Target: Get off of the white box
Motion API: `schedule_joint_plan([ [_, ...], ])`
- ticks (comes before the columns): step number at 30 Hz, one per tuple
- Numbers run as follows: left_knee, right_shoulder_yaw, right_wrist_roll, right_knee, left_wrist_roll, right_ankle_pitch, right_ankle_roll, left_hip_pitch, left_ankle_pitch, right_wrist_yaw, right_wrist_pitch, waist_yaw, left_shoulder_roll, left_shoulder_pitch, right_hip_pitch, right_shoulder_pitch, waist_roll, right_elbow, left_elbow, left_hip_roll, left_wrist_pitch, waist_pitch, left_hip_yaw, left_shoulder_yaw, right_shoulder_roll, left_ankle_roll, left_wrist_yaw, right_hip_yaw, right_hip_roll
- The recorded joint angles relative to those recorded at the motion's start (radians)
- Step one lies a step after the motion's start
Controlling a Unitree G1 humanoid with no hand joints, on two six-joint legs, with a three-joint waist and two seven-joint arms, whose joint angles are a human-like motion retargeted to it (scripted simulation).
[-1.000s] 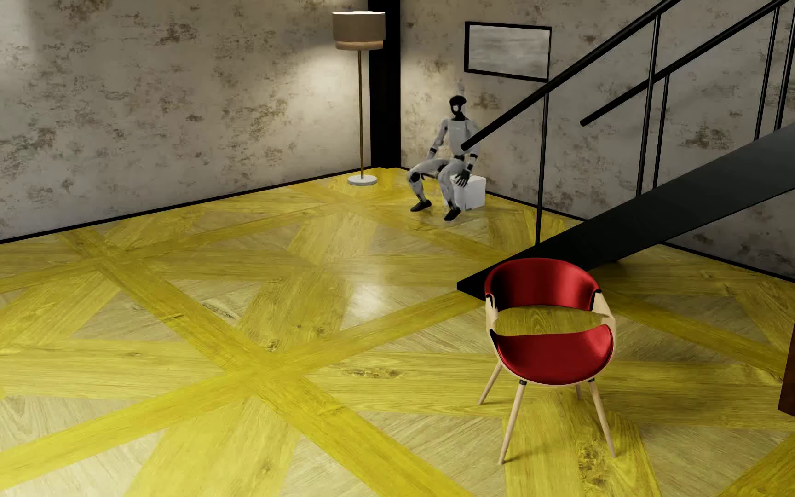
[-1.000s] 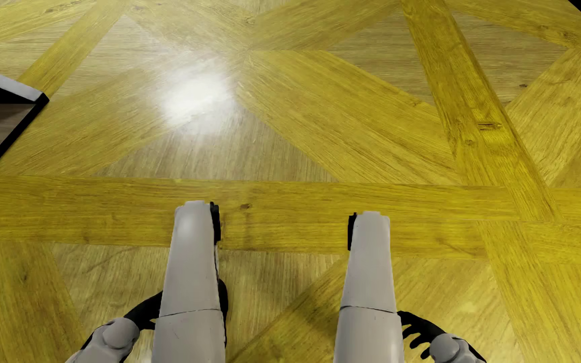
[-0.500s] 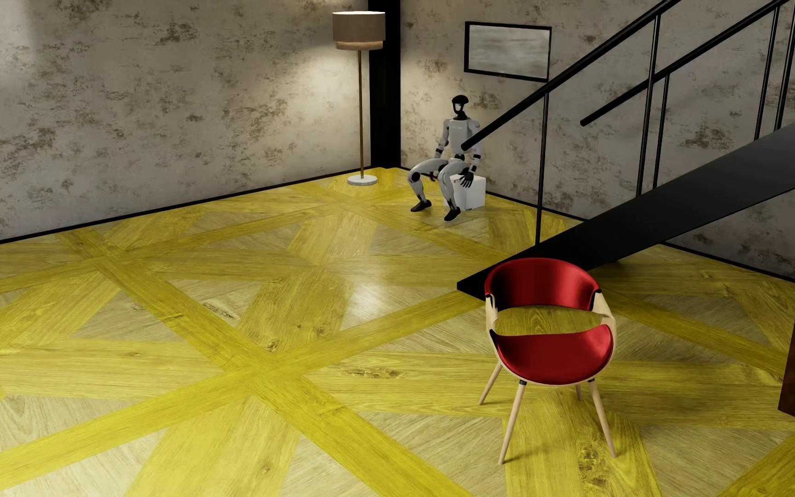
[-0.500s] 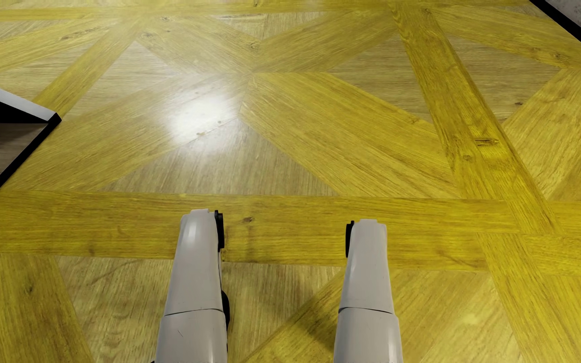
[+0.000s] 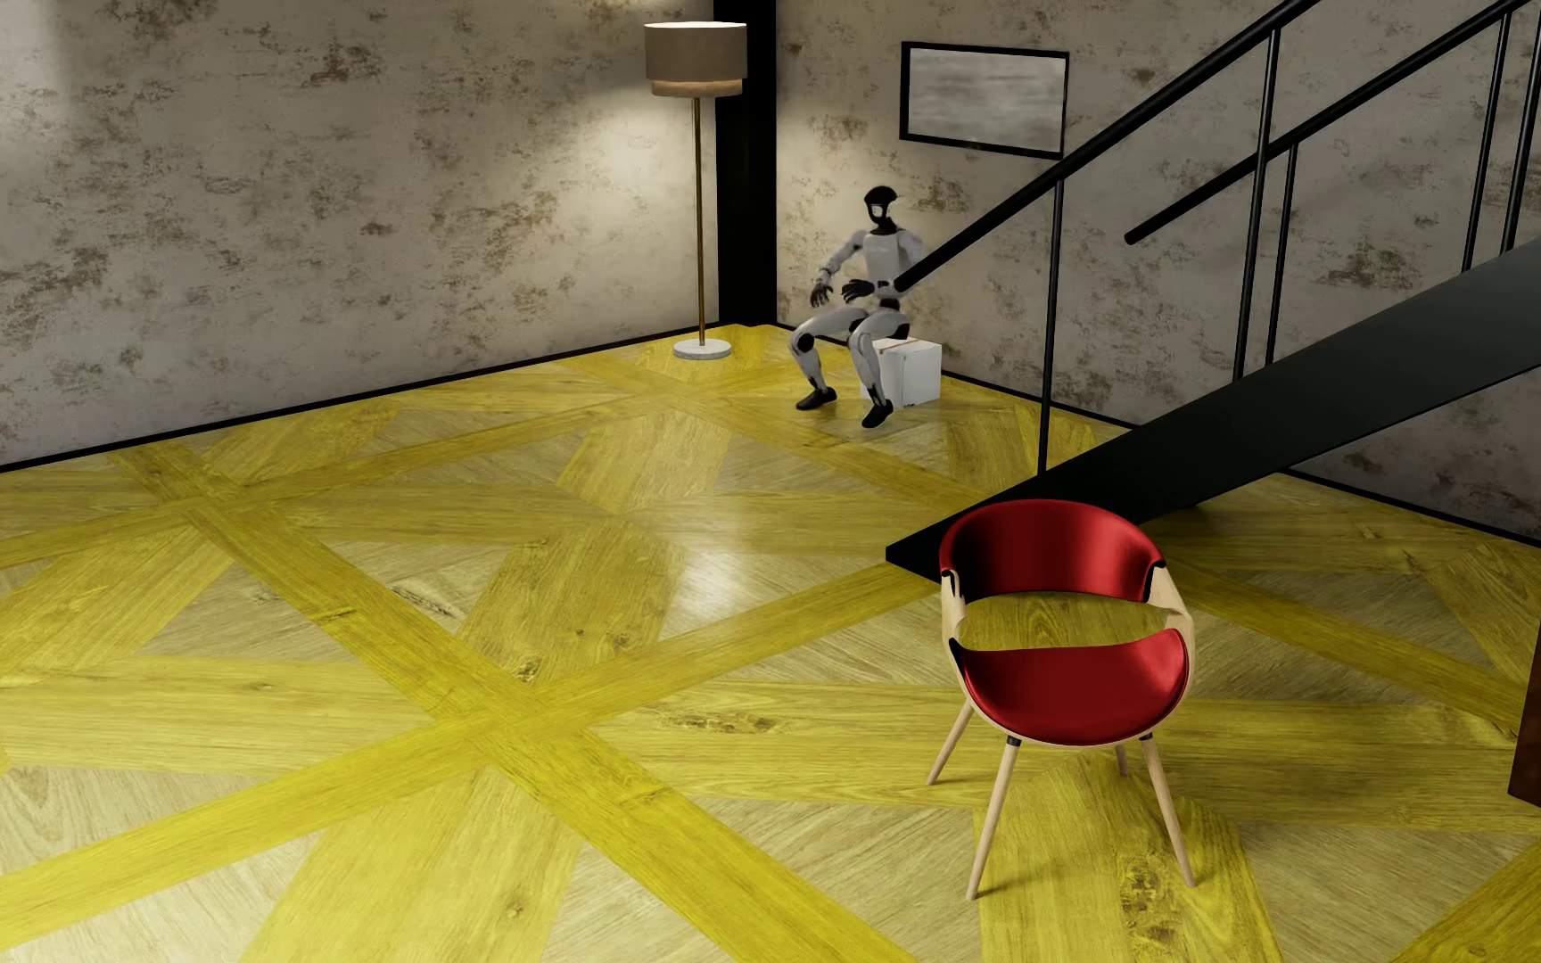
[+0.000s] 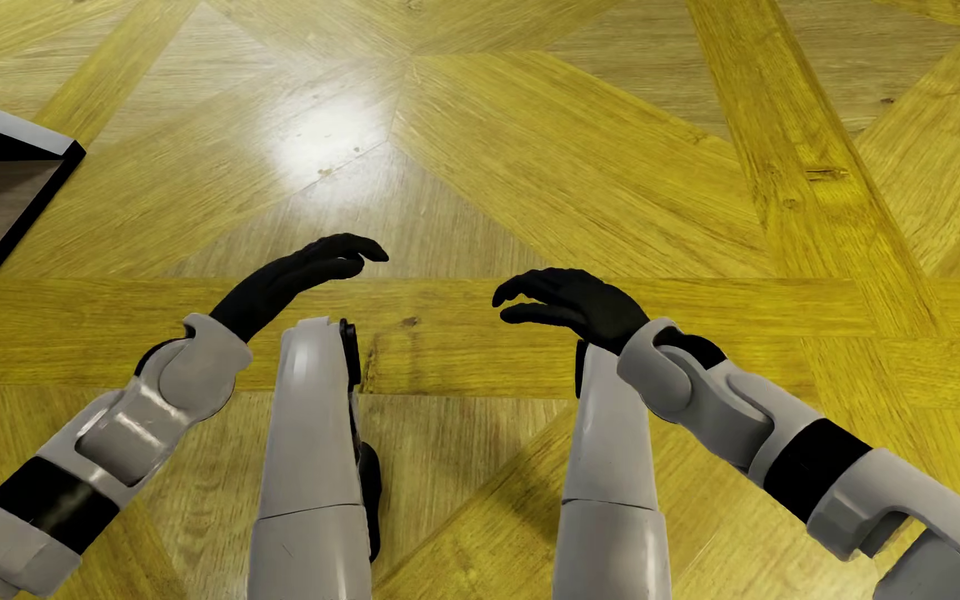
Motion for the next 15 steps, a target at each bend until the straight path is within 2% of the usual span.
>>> schedule_joint_plan([
  [1, 0.0, 0.093, -0.014, -0.001, 0.027, 0.023, 0.008, -0.014, -0.007, 0.072, -0.008, 0.0, 0.039, -0.096, -0.021, -0.1, -0.002, -0.016, -0.033, 0.001, -0.01, 0.019, 0.002, -0.084, -0.016, -0.002, -0.081, 0.004, -0.002],
  [3, -0.001, 0.243, -0.055, 0.0, 0.057, 0.035, 0.025, -0.059, -0.02, 0.171, -0.041, 0.0, 0.096, -0.291, -0.076, -0.271, -0.008, -0.036, -0.08, 0.005, -0.034, 0.063, 0.001, -0.247, -0.031, -0.01, -0.225, 0.011, -0.008],
  [4, 0.001, 0.308, -0.069, 0.002, 0.04, 0.038, 0.037, -0.092, -0.028, 0.156, -0.059, 0.0, 0.114, -0.37, -0.112, -0.34, -0.009, -0.038, -0.076, 0.008, -0.036, 0.084, -0.003, -0.318, -0.036, -0.016, -0.198, 0.016, -0.012],
  [6, 0.012, 0.395, -0.063, 0.007, 0.014, 0.037, 0.058, -0.166, -0.039, -0.034, -0.075, 0.002, 0.154, -0.485, -0.189, -0.432, -0.016, -0.056, -0.108, 0.022, -0.074, 0.135, -0.013, -0.384, -0.049, -0.032, -0.076, 0.024, -0.013],
  [8, 0.029, 0.406, -0.025, 0.017, -0.024, 0.023, 0.078, -0.252, -0.058, -0.149, -0.088, 0.0, 0.197, -0.556, -0.271, -0.485, -0.021, -0.14, -0.17, 0.026, -0.097, 0.18, -0.029, -0.422, -0.106, -0.044, 0.042, 0.034, -0.015],
  [11, 0.039, 0.402, -0.012, 0.02, -0.049, -0.007, 0.095, -0.376, -0.091, -0.279, -0.124, 0.003, 0.266, -0.635, -0.386, -0.523, -0.034, -0.228, -0.277, 0.017, -0.135, 0.223, -0.047, -0.456, -0.182, -0.047, 0.145, 0.038, -0.012],
  [12, 0.035, 0.399, -0.015, 0.014, -0.052, -0.018, 0.099, -0.404, -0.105, -0.298, -0.131, 0.007, 0.273, -0.664, -0.41, -0.538, -0.036, -0.244, -0.301, 0.01, -0.138, 0.238, -0.051, -0.462, -0.2, -0.047, 0.151, 0.039, -0.011],
  [15, 0.003, 0.408, -0.014, -0.021, -0.044, -0.042, 0.08, -0.439, -0.139, -0.296, -0.132, 0.011, 0.263, -0.691, -0.439, -0.563, -0.038, -0.275, -0.321, -0.019, -0.141, 0.246, -0.051, -0.471, -0.208, -0.022, 0.159, 0.037, 0.014],
])
